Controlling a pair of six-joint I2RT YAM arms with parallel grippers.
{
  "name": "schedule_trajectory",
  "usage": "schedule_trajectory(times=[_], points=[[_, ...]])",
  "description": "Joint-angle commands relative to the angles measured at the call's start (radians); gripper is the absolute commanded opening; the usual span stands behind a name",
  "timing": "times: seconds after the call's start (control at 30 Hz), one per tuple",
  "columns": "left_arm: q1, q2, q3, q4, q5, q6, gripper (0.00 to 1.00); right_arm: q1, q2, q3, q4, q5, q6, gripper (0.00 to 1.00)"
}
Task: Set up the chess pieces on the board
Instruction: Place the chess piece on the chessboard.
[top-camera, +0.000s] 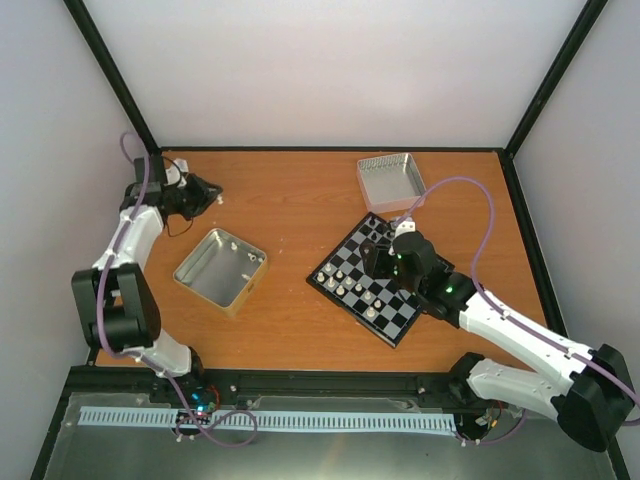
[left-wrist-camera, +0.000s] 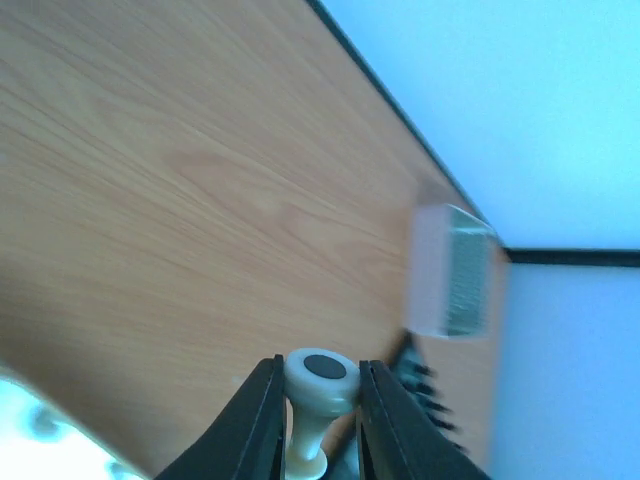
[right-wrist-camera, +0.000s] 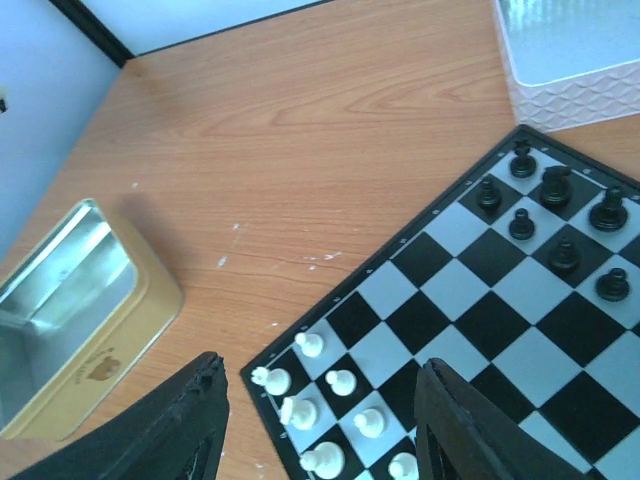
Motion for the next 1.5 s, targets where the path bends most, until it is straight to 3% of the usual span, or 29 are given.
schedule_trajectory(times=[0.0, 0.13, 0.27, 0.5, 0.73, 0.93, 1.47], points=[[-0.093, -0.138, -0.141, 0.258, 0.199, -0.324, 0.16, -0.005, -0.040, -0.005, 0.033, -0.094, 0.040, 0.52], [-0.204, -0.253, -0.238, 0.389, 0.189, -0.530, 0.16, -0.005, -0.056, -0.003, 0.071, -0.177, 0.101, 0.52], [-0.332, -0.316, -0.287, 0.497, 0.164, -0.692, 0.17, 0.022, -0.045, -0.055, 0.288, -0.324, 0.191, 0.53], [-0.582, -0.371, -0.357, 0.646, 0.069, -0.918, 0.19, 0.076, 0.040, 0.046, 0.335, -0.315, 0.282, 0.58], [-0.712, -0.380, -0.379, 0.723, -0.038, -1.010, 0.18, 0.095, 0.084, 0.056, 0.455, -0.256, 0.359, 0.61], [-0.727, -0.350, -0.358, 0.727, -0.009, -1.056, 0.20, 0.095, 0.094, 0.076, 0.464, -0.188, 0.374, 0.60], [-0.727, -0.324, -0.348, 0.733, -0.031, -1.096, 0.20, 0.094, 0.193, 0.167, 0.403, -0.180, 0.351, 0.48]])
